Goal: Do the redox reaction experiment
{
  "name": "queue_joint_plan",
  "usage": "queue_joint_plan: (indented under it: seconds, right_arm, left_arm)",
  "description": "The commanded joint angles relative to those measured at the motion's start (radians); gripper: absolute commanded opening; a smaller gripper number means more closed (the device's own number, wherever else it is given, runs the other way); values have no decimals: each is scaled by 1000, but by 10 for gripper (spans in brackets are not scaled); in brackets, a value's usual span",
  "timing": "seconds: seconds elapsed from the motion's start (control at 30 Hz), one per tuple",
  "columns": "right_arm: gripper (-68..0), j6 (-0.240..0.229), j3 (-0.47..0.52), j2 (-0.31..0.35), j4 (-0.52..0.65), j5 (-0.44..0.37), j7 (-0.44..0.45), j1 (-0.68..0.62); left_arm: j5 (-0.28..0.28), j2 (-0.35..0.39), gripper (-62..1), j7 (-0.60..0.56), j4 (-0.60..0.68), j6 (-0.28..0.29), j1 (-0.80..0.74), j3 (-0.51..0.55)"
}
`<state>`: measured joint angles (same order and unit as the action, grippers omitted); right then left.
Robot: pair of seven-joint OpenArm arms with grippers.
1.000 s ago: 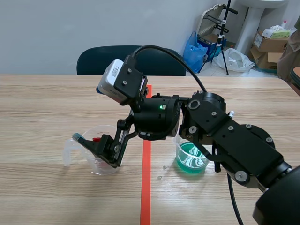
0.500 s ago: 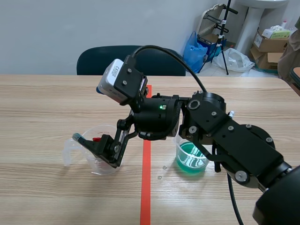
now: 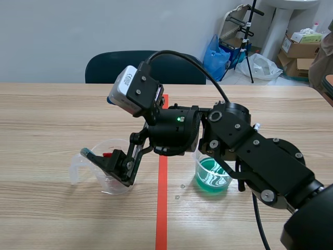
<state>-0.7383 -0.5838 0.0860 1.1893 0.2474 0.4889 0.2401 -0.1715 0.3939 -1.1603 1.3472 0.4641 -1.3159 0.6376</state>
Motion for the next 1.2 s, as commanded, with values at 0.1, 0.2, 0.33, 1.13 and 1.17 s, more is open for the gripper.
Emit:
queue_joint_plan:
  seconds: [0.1,0.2,0.33,1.13,1.17]
  right_arm:
    - [4,-7,7,0,8,-11,7,20]
    - [4,-7,7,0,8,-11,7,20]
    - [4,-7,7,-1,8,-11,8,20]
    - [4,-2,-23,119,209,125,144,-180]
    - [4,9,-23,133,218,124,147,-192]
  left_arm:
    - [13,1,14,-18,7,1,-1,5]
    - [13,1,14,-18,7,1,-1,5]
    - [13,1,14,-18,7,1,-1,5]
    - [14,0,14,-18,7,2,-1,5]
    - [14,0,14,-18,7,2,-1,5]
